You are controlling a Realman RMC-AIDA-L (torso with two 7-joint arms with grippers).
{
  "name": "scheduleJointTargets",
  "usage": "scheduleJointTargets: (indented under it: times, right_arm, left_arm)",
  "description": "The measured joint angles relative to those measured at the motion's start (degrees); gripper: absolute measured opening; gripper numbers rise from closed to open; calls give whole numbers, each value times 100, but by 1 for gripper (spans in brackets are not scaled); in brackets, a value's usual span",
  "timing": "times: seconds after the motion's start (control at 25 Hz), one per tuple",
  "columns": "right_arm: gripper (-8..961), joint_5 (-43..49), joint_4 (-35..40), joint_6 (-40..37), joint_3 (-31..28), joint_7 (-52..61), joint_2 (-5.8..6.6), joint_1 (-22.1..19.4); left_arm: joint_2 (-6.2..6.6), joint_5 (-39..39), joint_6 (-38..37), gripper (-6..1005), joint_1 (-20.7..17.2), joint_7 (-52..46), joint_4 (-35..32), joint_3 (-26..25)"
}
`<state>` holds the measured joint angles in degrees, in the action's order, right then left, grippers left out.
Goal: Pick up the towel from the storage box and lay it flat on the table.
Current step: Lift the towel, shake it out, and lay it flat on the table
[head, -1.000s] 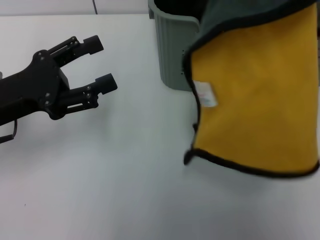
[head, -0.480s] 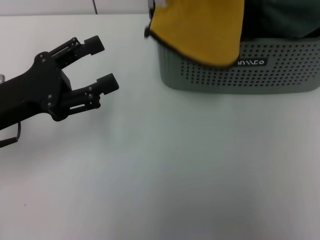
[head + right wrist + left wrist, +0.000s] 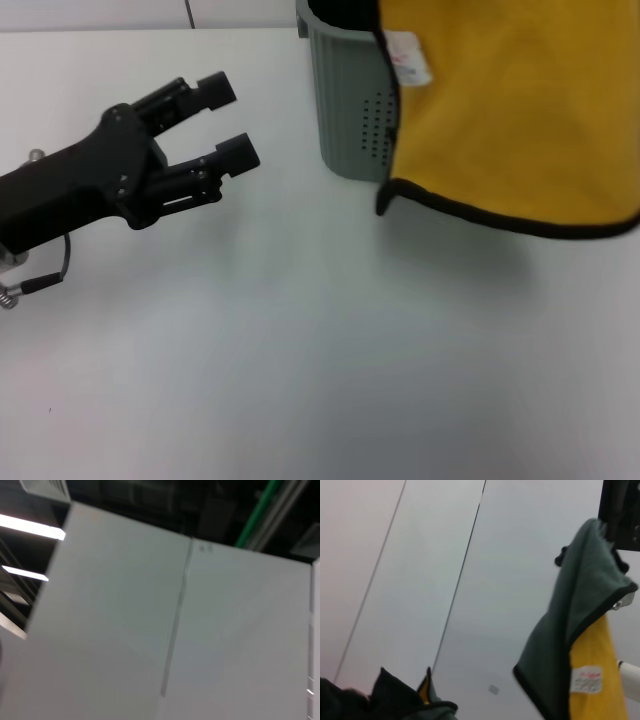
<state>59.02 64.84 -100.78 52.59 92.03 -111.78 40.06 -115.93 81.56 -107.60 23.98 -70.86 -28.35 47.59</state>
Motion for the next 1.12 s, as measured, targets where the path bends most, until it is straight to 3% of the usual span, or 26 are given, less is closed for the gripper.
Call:
scheduleJointTargets:
  times: [0.2, 0.36, 0.68, 1.12]
  right_arm:
    - [16, -572, -674, -685, -8, -14, 269, 233]
    - [17, -760, -1213, -1120, -111, -23, 375, 454]
    - [19, -753, -1432, -1250, -143, -79, 414, 603]
    - [22, -739, -1484, -1265, -73, -197, 321, 738]
  left_arm:
    - [94, 137, -59, 874, 221, -575, -9, 401]
    - [122, 144, -183, 875, 396, -852, 24, 633]
    - [21, 101, -175, 874, 781, -1151, 327, 624]
    - [-248, 347, 32, 874, 1017, -1104, 376, 653]
